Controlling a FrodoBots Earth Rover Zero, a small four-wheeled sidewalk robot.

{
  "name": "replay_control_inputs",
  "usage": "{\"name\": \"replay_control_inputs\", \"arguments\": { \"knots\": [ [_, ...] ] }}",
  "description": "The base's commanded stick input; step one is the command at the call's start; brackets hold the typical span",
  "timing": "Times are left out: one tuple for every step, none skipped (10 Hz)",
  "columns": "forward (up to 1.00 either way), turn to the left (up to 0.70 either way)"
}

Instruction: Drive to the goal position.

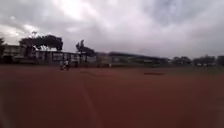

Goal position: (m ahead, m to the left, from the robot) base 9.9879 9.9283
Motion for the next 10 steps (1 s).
{"name": "replay_control_inputs", "arguments": {
  "knots": [
    [0.7, 0.0],
    [0.7, 0.0],
    [0.7, 0.0],
    [0.7, 0.0],
    [0.7, 0.0],
    [0.7, 0.0],
    [0.7, 0.0],
    [0.7, 0.0],
    [0.7, 0.0],
    [0.7, 0.0]
  ]
}}
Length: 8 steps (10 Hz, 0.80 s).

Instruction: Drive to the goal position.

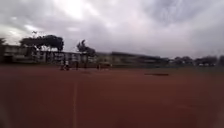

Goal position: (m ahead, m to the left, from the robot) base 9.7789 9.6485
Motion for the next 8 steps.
{"name": "replay_control_inputs", "arguments": {
  "knots": [
    [0.7, 0.0],
    [0.7, 0.04],
    [0.7, 0.35],
    [0.7, 0.35],
    [0.7, 0.35],
    [0.7, 0.35],
    [0.7, 0.35],
    [0.7, 0.35]
  ]
}}
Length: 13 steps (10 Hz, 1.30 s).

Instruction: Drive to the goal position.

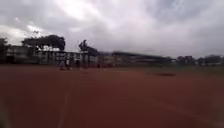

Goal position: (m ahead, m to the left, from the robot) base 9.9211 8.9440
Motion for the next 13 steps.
{"name": "replay_control_inputs", "arguments": {
  "knots": [
    [0.7, 0.35],
    [0.7, 0.35],
    [0.7, 0.35],
    [0.7, 0.35],
    [0.7, 0.35],
    [0.7, 0.35],
    [0.7, 0.35],
    [0.7, 0.35],
    [0.7, 0.35],
    [0.7, 0.35],
    [0.7, 0.35],
    [0.7, 0.35],
    [0.7, 0.35]
  ]
}}
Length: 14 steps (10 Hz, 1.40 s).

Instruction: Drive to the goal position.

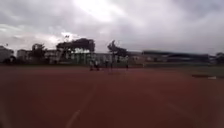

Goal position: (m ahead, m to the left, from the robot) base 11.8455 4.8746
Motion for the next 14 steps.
{"name": "replay_control_inputs", "arguments": {
  "knots": [
    [0.7, 0.35],
    [0.7, 0.35],
    [0.7, 0.35],
    [0.7, 0.35],
    [0.7, 0.35],
    [0.7, 0.35],
    [0.7, 0.35],
    [0.7, 0.35],
    [0.7, 0.35],
    [0.7, 0.35],
    [0.7, 0.35],
    [0.7, 0.35],
    [0.7, 0.35],
    [0.7, 0.35]
  ]
}}
